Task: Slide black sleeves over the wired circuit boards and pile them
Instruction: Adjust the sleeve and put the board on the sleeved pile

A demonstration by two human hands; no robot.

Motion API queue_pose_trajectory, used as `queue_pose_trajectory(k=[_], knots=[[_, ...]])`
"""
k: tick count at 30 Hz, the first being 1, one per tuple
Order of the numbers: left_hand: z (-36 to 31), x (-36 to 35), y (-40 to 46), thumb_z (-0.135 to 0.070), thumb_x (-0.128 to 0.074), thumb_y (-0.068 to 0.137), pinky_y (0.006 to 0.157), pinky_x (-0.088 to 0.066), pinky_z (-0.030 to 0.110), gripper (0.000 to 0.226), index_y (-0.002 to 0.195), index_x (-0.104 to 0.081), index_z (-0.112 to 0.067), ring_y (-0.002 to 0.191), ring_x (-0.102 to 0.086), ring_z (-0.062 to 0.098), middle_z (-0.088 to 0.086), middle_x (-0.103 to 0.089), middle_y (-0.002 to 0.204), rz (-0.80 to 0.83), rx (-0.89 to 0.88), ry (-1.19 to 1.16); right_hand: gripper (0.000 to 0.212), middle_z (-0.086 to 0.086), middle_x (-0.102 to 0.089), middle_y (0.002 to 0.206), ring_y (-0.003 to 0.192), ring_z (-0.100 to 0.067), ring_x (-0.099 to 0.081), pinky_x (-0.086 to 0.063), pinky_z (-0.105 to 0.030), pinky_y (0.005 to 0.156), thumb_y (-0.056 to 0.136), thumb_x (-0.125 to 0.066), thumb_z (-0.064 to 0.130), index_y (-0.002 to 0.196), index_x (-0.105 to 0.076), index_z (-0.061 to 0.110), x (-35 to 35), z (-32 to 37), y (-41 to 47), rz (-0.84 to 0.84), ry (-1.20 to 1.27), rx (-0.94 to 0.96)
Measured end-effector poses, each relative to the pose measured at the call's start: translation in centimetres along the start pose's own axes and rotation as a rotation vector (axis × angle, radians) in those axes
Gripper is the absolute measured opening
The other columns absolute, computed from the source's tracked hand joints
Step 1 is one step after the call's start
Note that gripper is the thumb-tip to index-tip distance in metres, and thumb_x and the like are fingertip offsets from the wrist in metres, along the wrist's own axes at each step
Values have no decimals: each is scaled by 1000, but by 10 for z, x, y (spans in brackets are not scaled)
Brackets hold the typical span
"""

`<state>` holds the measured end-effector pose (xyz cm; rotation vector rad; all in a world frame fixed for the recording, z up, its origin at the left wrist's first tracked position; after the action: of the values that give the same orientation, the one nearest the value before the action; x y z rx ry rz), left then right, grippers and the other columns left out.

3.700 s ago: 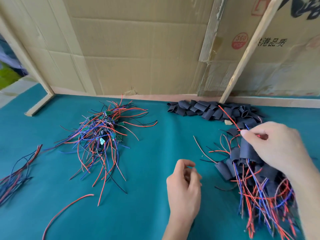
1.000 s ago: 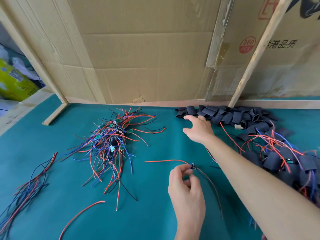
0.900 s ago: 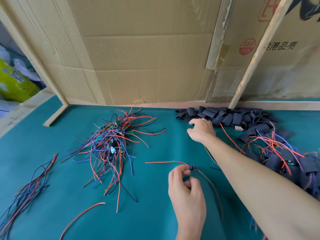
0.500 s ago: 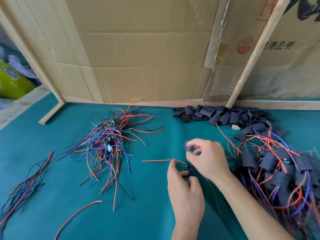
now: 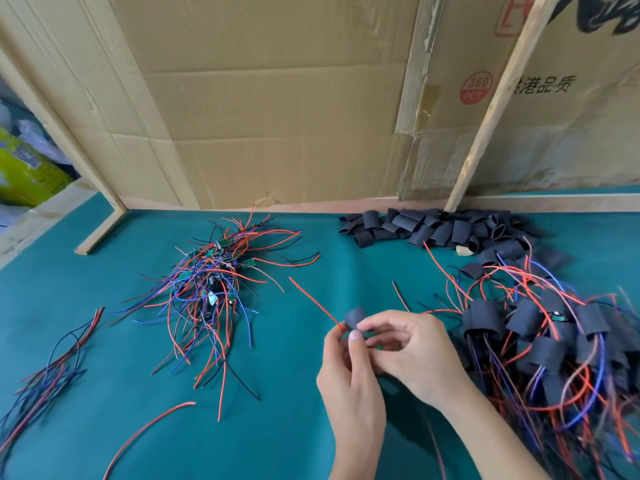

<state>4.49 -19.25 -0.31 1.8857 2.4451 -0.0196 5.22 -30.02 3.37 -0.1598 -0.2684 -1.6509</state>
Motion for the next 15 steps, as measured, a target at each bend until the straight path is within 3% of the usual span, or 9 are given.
queue_pose_trajectory(k=[4,7,9,11,15], knots=[[1,2,1,-19,-45,108,52,-42,19,36,73,-52,-22,54,-52,11,-5,-60,61,5,-15,31,16,-11,-77,75,66,-21,-71,-59,-33,65,74,-72,8,83,-81,17,5,5,-1,71,90,-30],[2,0,0,-19,-44,108,50,-43,24,38,72,-54,-24,50,-54,13,1,-63,59,43,-39,55,7,-5,-71,66,63,-14,-64,-50,-27,64,74,-71,21,70,-74,17,9,3,0,-31,41,13],[0,-1,-2,-18,-43,108,47,-42,24,37,78,-62,-26,46,-50,14,3,-61,58,78,-50,49,17,0,-64,59,57,-14,-56,-45,-26,61,72,-75,25,67,-62,16,8,1,1,-71,35,30],[-2,-3,-4,-18,-41,109,44,-40,23,37,83,-66,-27,42,-48,15,2,-59,57,111,-41,23,23,-2,-62,58,55,-15,-52,-43,-27,58,69,-77,26,74,-55,22,7,-1,2,-71,82,15],[-3,-3,-5,-20,-40,110,42,-38,25,39,82,-65,-31,41,-45,17,2,-61,57,178,-46,37,38,-9,-69,71,62,-19,-57,-48,-33,64,63,-80,31,99,-66,28,10,-2,2,31,279,-105]])
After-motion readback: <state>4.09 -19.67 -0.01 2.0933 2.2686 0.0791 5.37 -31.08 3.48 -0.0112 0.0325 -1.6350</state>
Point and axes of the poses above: each hand's wrist, its own y-axis towards the middle knuckle, its own x-axis out of the back of the hand, z = x × y, the point moved 1 cm from there along y, towards the middle knuckle
